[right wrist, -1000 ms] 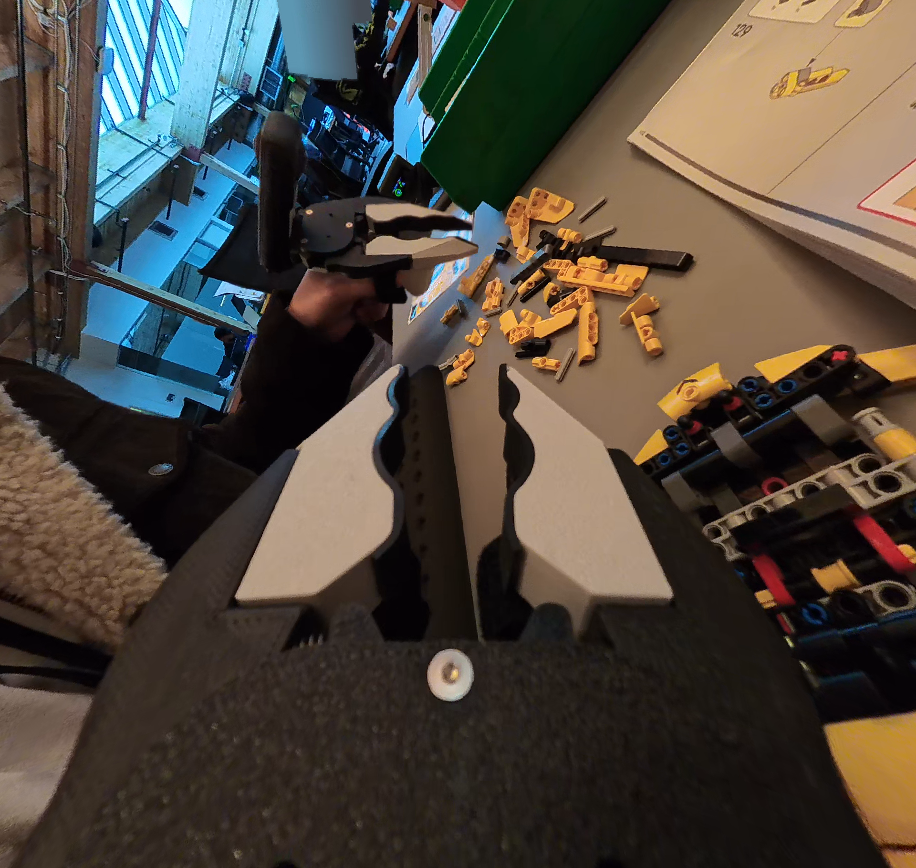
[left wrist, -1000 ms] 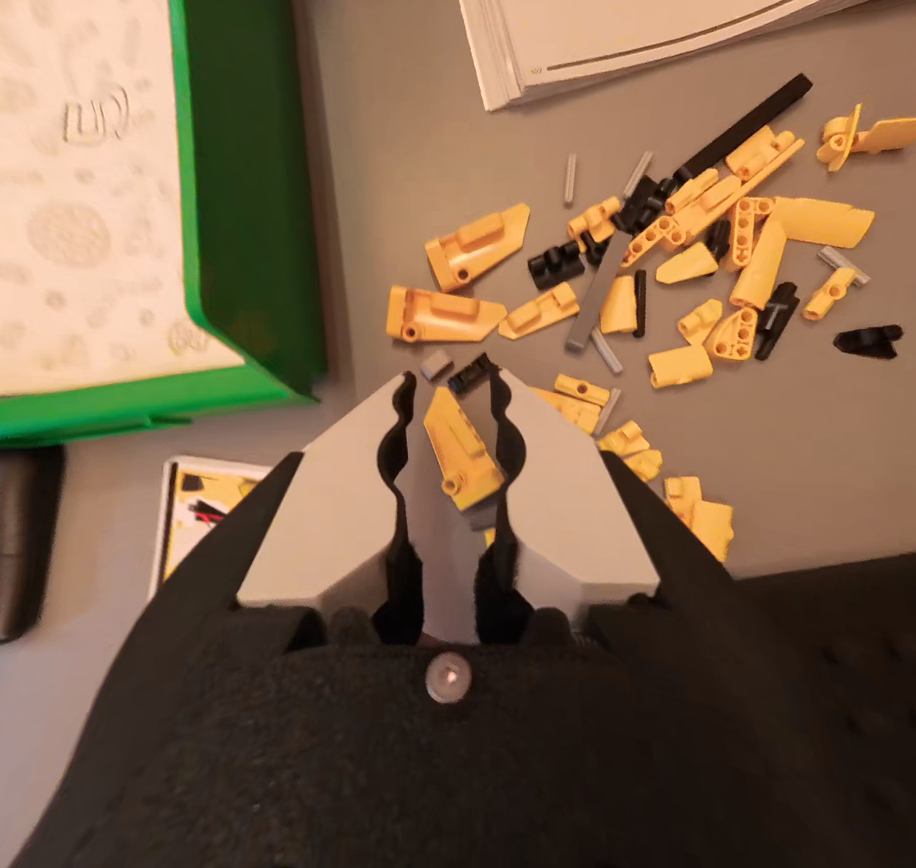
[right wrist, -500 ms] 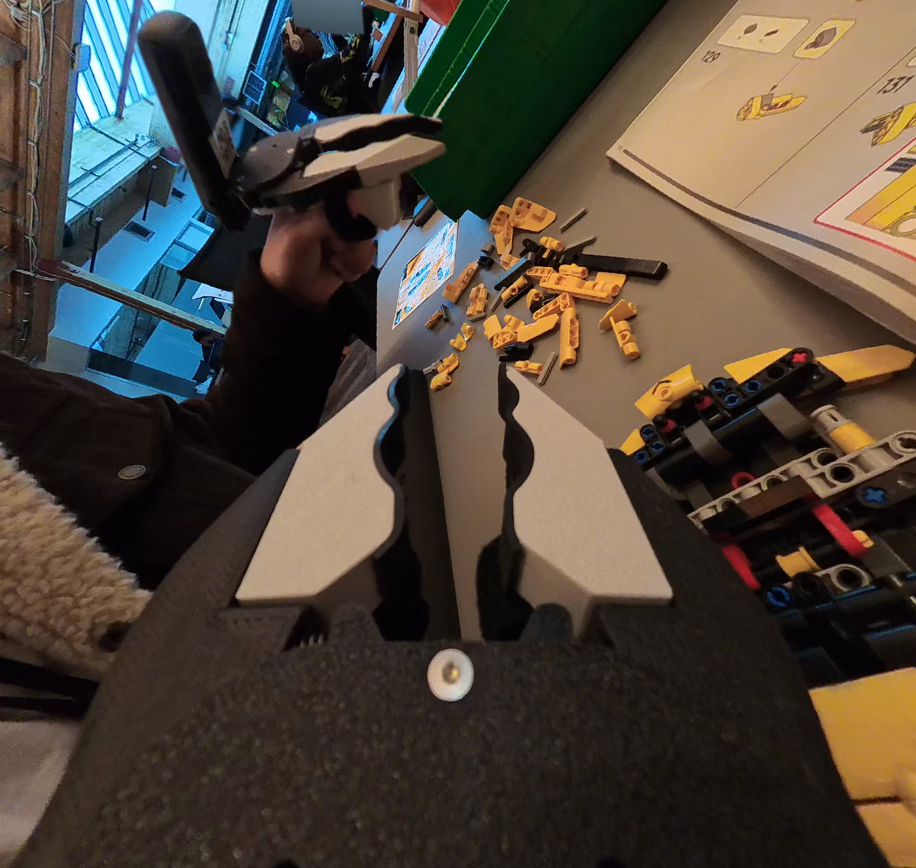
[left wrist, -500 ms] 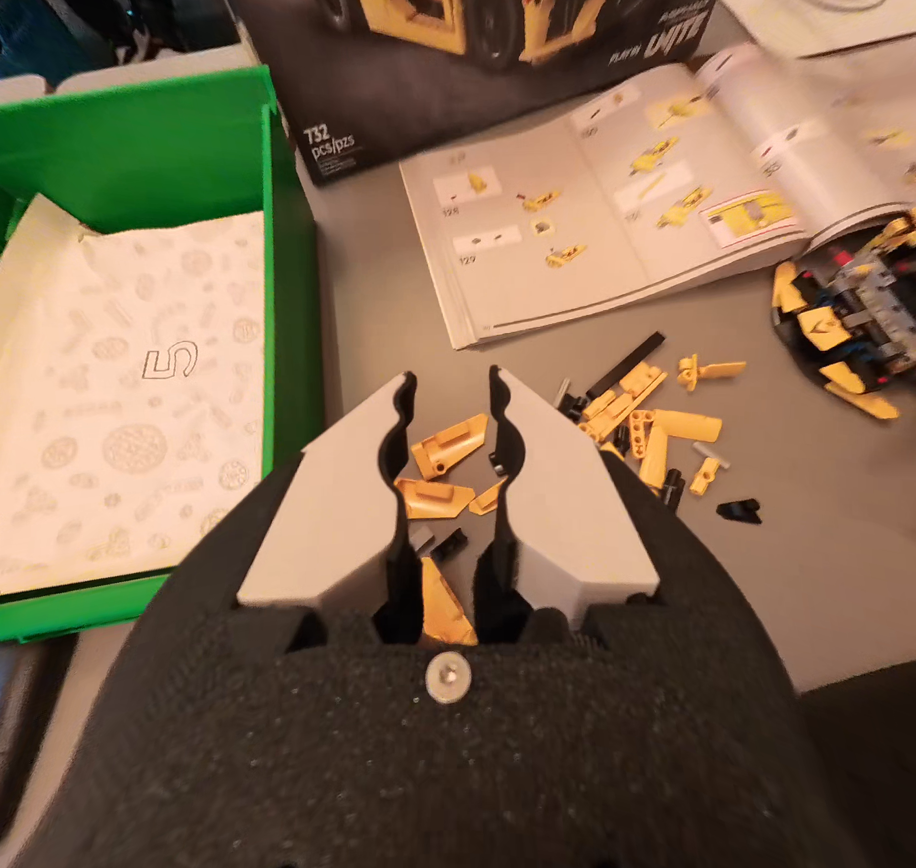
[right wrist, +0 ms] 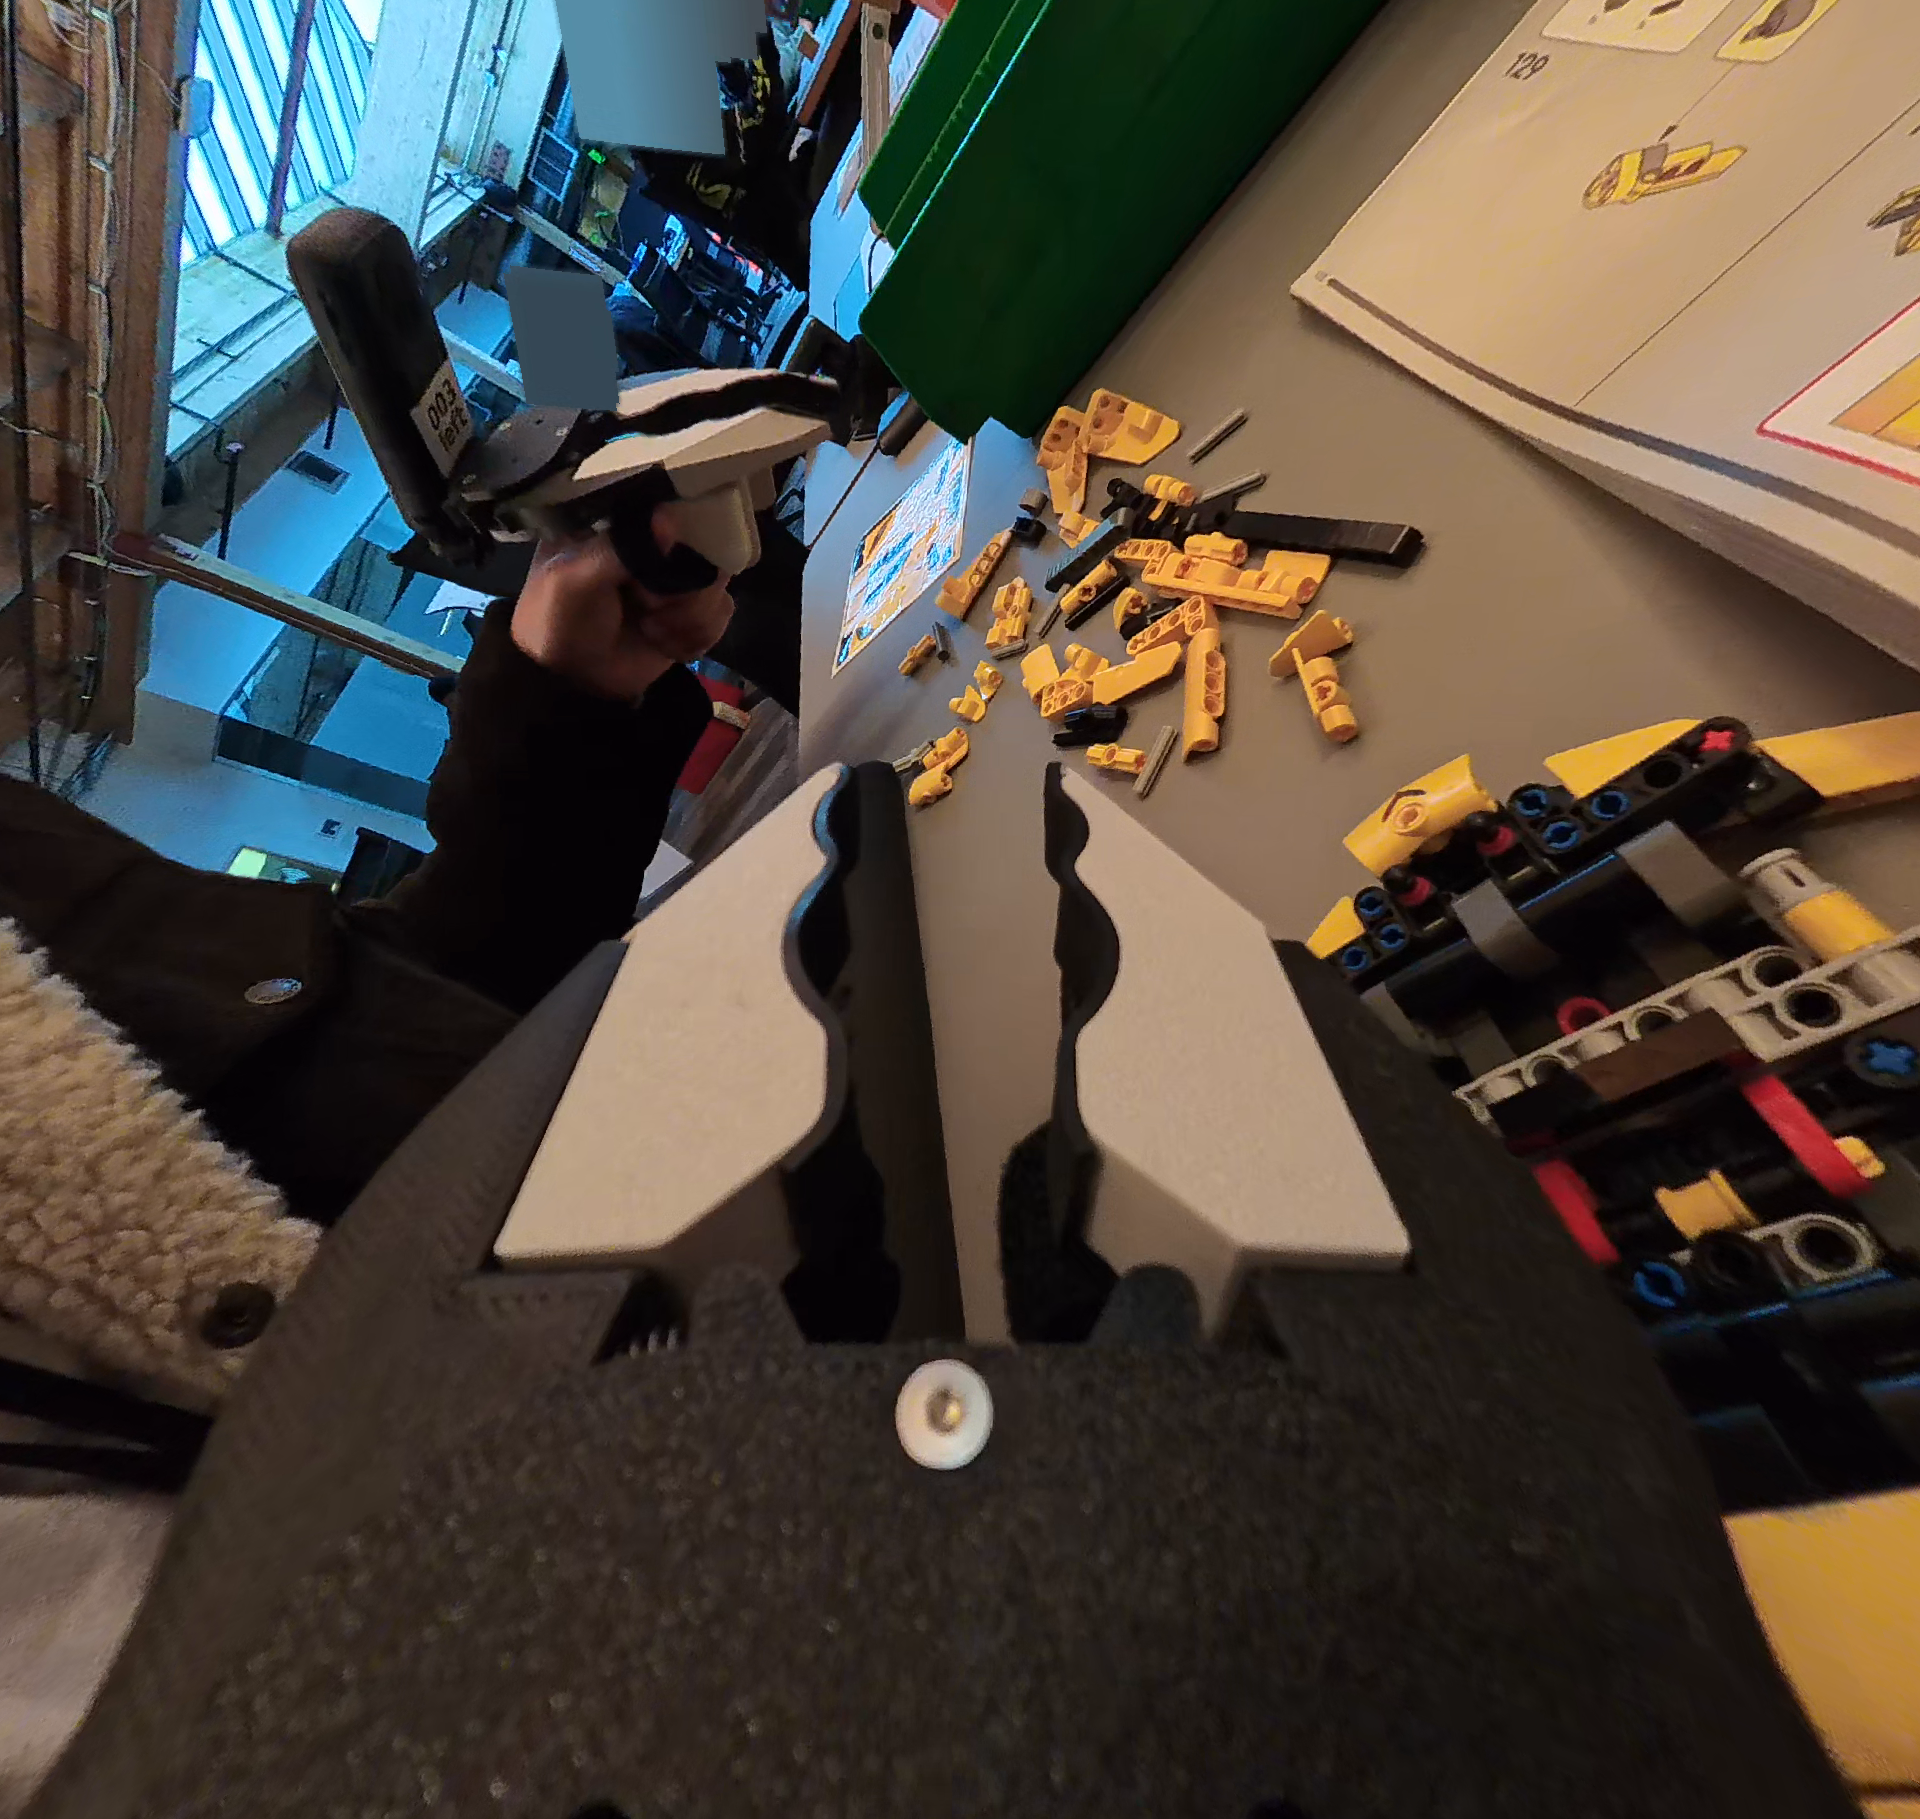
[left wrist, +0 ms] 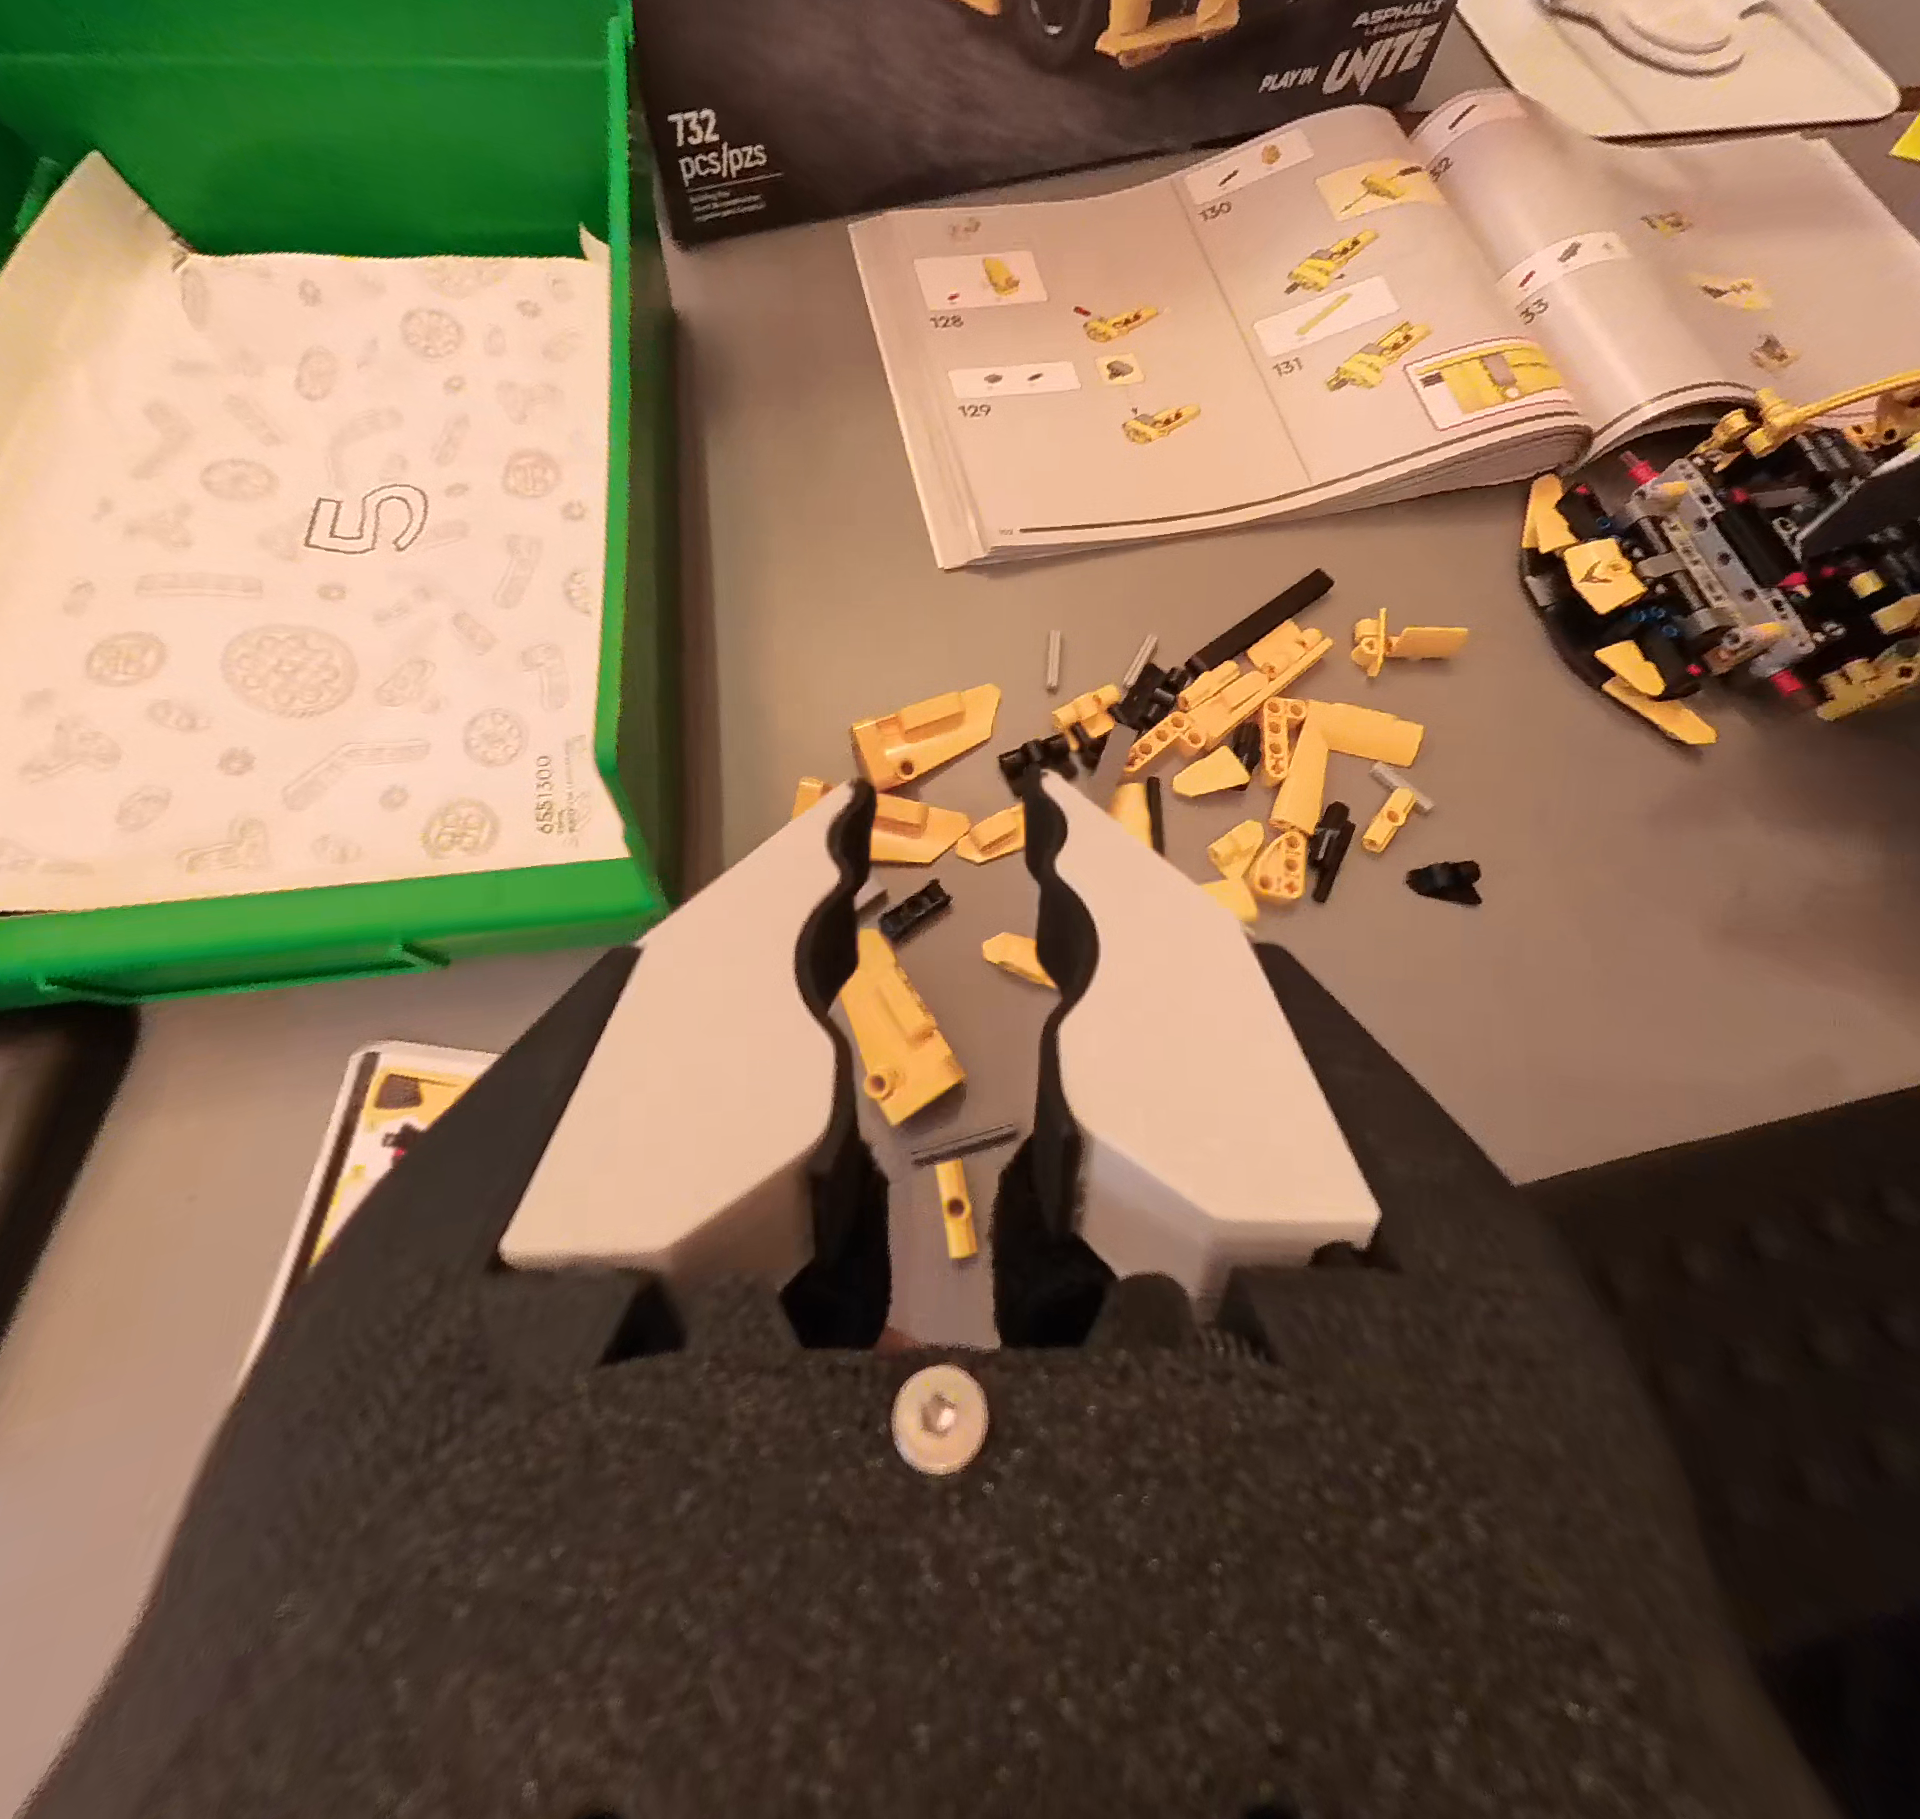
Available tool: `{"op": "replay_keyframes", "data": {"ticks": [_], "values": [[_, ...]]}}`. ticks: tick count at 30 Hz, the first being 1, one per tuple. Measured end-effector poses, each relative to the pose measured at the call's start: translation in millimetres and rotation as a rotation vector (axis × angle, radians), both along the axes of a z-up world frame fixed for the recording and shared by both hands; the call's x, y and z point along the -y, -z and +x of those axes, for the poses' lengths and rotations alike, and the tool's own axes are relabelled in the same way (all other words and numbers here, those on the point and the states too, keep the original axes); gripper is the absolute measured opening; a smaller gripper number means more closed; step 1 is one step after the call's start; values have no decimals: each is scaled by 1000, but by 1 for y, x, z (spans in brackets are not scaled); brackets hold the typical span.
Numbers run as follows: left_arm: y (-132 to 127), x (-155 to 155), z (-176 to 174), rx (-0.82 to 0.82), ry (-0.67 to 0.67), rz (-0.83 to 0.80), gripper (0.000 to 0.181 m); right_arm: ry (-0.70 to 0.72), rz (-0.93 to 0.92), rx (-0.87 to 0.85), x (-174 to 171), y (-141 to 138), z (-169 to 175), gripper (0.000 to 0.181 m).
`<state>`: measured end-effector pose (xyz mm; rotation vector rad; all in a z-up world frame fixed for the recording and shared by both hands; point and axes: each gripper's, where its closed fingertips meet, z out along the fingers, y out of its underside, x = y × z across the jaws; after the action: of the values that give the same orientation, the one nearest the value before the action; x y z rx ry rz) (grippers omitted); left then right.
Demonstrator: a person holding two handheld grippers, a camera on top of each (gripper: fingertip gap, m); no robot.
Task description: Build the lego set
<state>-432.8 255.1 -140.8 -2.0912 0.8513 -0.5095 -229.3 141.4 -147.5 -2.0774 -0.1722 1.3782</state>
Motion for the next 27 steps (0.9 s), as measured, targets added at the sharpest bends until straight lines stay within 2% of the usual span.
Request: {"op": "replay_keyframes", "data": {"ticks": [2,7,11,18,19,20,21,25,27], "values": [[5,-5,0,-31,2,2,29,-5,1,2,0,0,-2,34],[37,-30,23,-177,26,-9,29,-13,3,15,3,0,-4,34],[72,-46,27,-299,-24,-81,31,9,14,36,3,-3,3,34],[100,-57,22,-313,-181,-143,30,11,0,-5,2,-1,5,34],[101,-57,23,-296,-189,-147,26,3,-1,-6,3,-1,3,35],[100,-59,24,-277,-203,-144,10,-5,0,-6,4,-1,1,34],[98,-61,23,-264,-217,-131,8,-13,0,-5,5,-1,-1,34],[89,-64,29,-197,-227,-123,7,-31,6,-3,7,0,-5,35],[73,-61,43,-69,-215,-119,7,-32,23,-8,6,-3,-6,35]]}}
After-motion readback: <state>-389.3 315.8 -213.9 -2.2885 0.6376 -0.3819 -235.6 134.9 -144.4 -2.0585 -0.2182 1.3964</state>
